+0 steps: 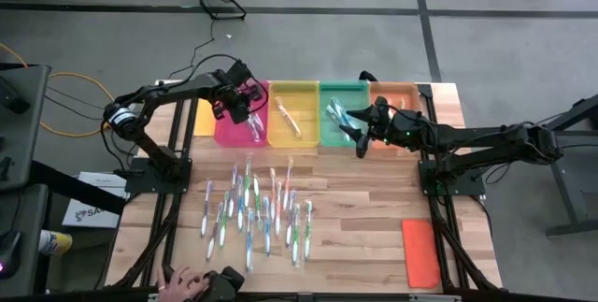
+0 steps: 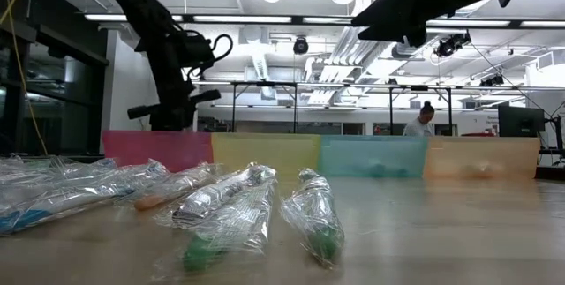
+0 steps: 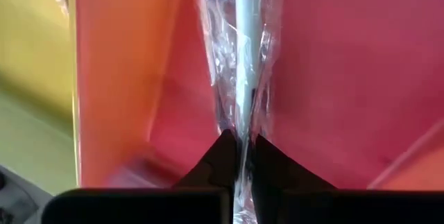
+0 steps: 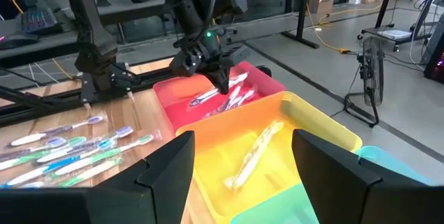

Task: Pick & Place Toothbrushes
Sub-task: Put the purple toothbrush into the pink bin

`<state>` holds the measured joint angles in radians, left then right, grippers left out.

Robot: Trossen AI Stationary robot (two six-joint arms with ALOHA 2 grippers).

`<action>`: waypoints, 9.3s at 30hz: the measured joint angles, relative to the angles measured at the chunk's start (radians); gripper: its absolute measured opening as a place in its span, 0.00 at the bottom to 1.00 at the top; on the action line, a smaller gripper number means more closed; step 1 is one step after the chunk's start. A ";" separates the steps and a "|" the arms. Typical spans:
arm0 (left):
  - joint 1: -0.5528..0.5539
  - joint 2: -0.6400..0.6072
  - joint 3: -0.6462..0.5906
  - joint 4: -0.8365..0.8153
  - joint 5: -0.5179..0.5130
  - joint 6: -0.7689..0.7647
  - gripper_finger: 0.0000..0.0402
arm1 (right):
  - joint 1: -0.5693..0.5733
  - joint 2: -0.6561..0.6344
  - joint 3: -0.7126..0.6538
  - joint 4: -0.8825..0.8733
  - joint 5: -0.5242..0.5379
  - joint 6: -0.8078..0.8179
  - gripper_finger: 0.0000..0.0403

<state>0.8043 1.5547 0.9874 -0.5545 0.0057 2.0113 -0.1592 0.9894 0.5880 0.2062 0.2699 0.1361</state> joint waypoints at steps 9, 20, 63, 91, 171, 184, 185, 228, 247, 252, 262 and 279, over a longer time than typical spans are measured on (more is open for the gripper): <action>0.000 0.000 -0.003 0.105 0.000 -0.198 0.26 | 0.000 0.001 0.000 -0.027 -0.011 0.026 0.58; -0.008 -0.001 -0.003 0.099 -0.035 -0.345 0.44 | 0.025 0.000 0.000 -0.032 -0.012 0.155 0.58; -0.446 -0.391 -0.217 -0.124 0.092 -1.236 0.00 | 0.120 -0.232 -0.238 -0.126 0.049 0.270 0.58; -1.177 -0.284 -0.232 -0.565 -0.105 -3.210 0.35 | 0.120 -0.279 -0.269 -0.150 -0.227 0.154 0.58; -0.892 -0.426 -0.106 -0.342 -0.478 -2.314 0.01 | 0.120 -0.279 -0.268 -0.150 -0.265 0.175 0.58; -0.510 -0.331 -0.023 -0.191 -0.488 -0.873 0.01 | 0.120 -0.279 -0.268 -0.150 -0.147 0.184 0.58; -0.484 -0.314 -0.026 -0.186 -0.482 -0.820 0.01 | 0.120 -0.279 -0.268 -0.150 -0.144 0.194 0.58; -0.308 -0.166 -0.016 -0.211 -0.166 -0.777 0.23 | 0.120 -0.279 -0.268 -0.151 -0.059 0.191 0.58; -0.759 -0.215 -0.016 -0.454 -0.064 -1.718 0.00 | 0.120 -0.279 -0.268 -0.151 -0.093 0.205 0.58; -0.885 -0.215 -0.030 -0.492 -0.036 -2.033 0.00 | 0.120 -0.279 -0.268 -0.151 -0.094 0.242 0.58; -1.181 -0.215 -0.181 -0.405 0.017 -2.640 0.00 | 0.120 -0.279 -0.268 -0.151 -0.106 0.267 0.58; -1.481 -0.156 -0.196 -0.354 -0.148 -3.472 0.42 | 0.120 -0.279 -0.268 -0.186 -0.278 0.260 0.58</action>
<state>-0.6769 1.3986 0.7914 -0.9087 -0.1419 -1.4608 -0.0395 0.7101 0.3202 0.0203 -0.0082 0.3965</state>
